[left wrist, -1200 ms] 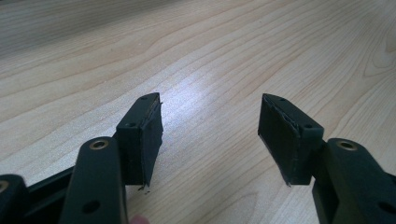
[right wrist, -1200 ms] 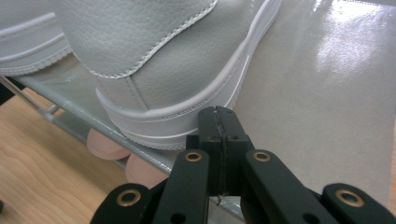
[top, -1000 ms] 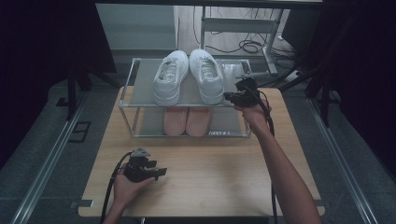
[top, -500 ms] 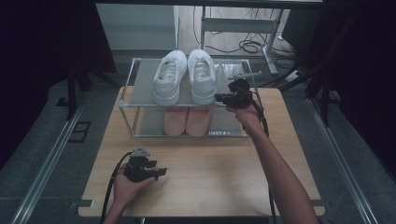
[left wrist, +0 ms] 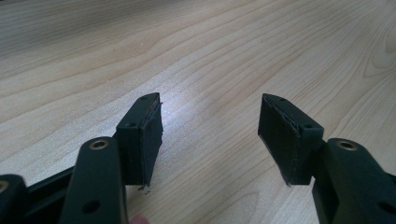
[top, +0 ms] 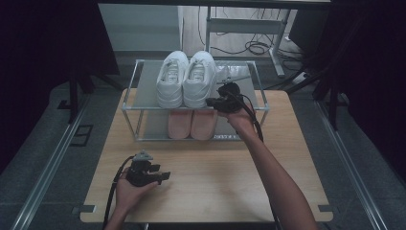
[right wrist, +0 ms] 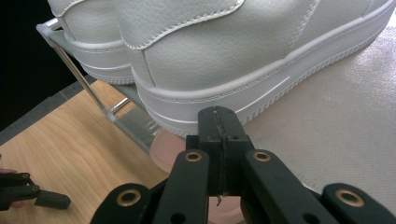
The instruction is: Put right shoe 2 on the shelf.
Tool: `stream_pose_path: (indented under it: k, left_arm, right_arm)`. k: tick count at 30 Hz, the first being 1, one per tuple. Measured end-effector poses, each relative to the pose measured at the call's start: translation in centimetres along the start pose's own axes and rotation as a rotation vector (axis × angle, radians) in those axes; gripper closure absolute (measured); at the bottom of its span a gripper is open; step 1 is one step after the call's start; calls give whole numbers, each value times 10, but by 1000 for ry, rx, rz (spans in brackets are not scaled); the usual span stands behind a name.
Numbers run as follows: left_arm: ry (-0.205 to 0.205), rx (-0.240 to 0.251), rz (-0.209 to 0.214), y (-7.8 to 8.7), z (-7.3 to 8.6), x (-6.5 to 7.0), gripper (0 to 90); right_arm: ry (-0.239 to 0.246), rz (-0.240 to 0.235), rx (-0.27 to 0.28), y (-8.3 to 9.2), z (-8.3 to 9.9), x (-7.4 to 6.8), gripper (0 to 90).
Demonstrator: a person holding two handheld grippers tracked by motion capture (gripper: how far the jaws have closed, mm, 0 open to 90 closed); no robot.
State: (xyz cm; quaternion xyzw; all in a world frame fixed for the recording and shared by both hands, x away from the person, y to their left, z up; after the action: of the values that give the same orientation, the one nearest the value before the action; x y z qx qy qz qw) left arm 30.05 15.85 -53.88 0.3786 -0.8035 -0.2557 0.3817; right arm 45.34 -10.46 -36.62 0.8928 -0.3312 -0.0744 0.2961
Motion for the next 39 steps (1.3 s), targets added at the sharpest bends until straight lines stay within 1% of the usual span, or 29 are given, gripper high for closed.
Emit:
stream_pose_path:
  k: [5,6,7,12,13,14,15,16,17,18,19,20,21,22,23,24,25,26,29,30,31,32,33,34,35,39]
  left_arm:
    - [0,0,0,0,0,0,403]
    - [1,4,0,1,0,-1,403]
    - [1,4,0,1,0,-1,403]
    - [-2,1,-1,1,0,-1,403]
    - [-2,1,-1,1,0,-1,403]
    - [-3,0,-2,0,0,0,403]
    - [-3,0,-2,0,0,0,403]
    - [-3,-1,-1,0,0,0,403]
    - [-3,-1,-1,0,0,0,403]
    - [-2,-2,-5,0,0,0,403]
    - [-2,-2,-5,0,0,0,403]
    - [-2,-1,-5,-1,0,1,403]
    - [-2,-1,-6,-1,0,1,403]
    - [-1,-4,-7,-1,0,1,403]
    - [-1,-4,-7,-1,0,1,403]
    - [-3,-5,-7,-1,0,1,403]
    - [-3,-5,-7,-1,0,1,403]
    - [-5,-6,-6,-1,0,1,403]
    - [-4,-4,-6,-2,1,2,403]
    - [-8,-8,-6,-2,1,2,403]
    - [-8,-8,-6,-2,1,2,403]
    - [-5,-9,-10,-3,1,2,403]
    - [-5,-9,-10,-3,1,2,403]
    - [-3,-11,-10,-3,1,2,403]
    - [-3,-11,-10,-3,1,2,403]
    - [-8,-14,-13,-4,1,3,403]
  right_arm:
    - [-5,-3,7,2,2,1,899]
    - [-10,-3,22,5,2,3,899]
    - [-10,-3,22,5,2,3,899]
    - [-8,6,51,20,7,5,898]
    - [-8,6,51,20,7,5,898]
    - [-4,8,64,27,11,6,897]
    - [-4,8,64,27,11,6,897]
    - [-3,8,79,35,16,7,896]
    - [-3,8,79,35,16,7,896]
    - [0,11,94,43,22,7,896]
    - [0,11,94,43,22,7,896]
    - [0,12,101,47,25,8,896]
    - [1,9,111,55,32,8,896]
    - [2,8,115,59,35,8,896]
    - [2,8,115,59,35,8,896]
    - [5,8,128,66,43,8,895]
    - [3,6,134,70,47,7,895]
    - [3,6,134,70,47,7,895]
    - [2,-1,152,81,63,7,895]
    - [1,-3,153,87,75,6,894]
    - [1,-3,153,87,75,6,894]
    - [-1,0,151,92,89,6,894]
    - [-1,0,151,92,89,6,894]
    - [-4,-1,149,97,104,5,894]
    - [-4,-1,149,97,104,5,894]
    - [-7,4,127,103,134,1,891]
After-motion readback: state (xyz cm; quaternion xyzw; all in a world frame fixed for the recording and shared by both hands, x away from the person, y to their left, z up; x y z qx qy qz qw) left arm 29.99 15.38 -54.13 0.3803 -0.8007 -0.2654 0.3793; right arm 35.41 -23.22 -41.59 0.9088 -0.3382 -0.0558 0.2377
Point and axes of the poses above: each handheld gripper's, and its own axes: y roughly backward along the jaws, z roughly out of its underside, x roughly to its right, the point moved 3 cm from there along -y, roughly forward along the jaws, and after that the axes turned 13 degrees about y, right-handed, at the moved point
